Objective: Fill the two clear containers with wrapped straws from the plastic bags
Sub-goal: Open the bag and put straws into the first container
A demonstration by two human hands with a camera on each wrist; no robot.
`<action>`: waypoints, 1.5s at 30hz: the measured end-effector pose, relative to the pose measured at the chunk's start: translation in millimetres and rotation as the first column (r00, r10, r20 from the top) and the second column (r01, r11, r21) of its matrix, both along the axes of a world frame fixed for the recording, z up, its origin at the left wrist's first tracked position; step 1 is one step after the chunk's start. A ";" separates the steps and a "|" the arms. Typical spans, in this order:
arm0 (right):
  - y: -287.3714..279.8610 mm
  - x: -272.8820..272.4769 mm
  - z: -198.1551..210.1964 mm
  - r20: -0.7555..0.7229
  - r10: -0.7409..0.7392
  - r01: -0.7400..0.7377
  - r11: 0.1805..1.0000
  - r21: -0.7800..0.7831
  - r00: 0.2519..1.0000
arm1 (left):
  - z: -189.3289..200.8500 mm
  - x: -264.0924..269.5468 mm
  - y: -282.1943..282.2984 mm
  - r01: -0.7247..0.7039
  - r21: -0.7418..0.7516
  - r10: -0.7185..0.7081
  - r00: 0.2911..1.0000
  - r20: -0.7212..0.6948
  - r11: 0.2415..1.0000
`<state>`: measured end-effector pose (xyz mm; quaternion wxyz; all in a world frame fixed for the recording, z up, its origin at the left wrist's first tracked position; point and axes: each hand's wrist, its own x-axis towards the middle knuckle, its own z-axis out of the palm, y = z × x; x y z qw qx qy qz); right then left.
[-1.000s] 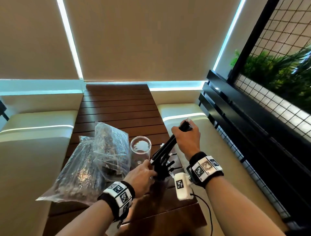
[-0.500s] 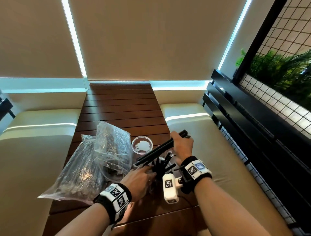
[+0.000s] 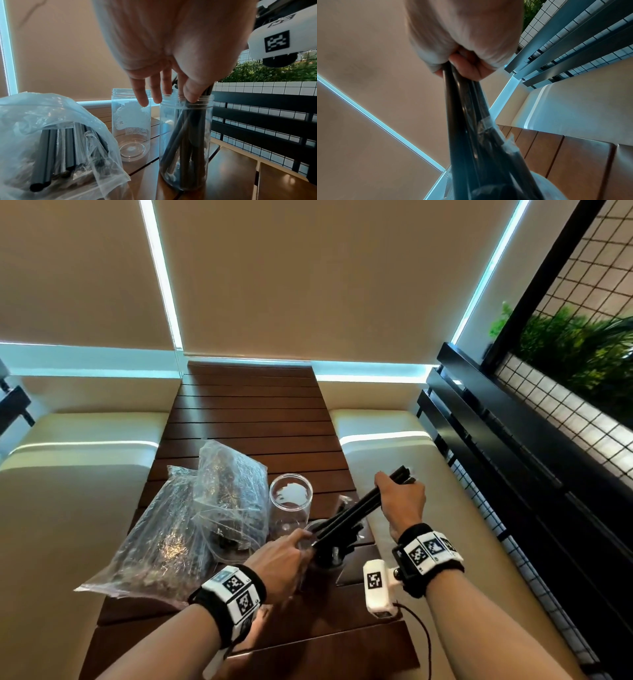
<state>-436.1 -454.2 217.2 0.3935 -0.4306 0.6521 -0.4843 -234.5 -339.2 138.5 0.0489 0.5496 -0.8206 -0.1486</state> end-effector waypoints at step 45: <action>63.1 68.6 -27.4 -0.926 0.164 -0.756 0.634 -0.166 0.341 | 26.5 57.8 3.6 -0.498 -0.253 0.463 0.866 -0.186 0.829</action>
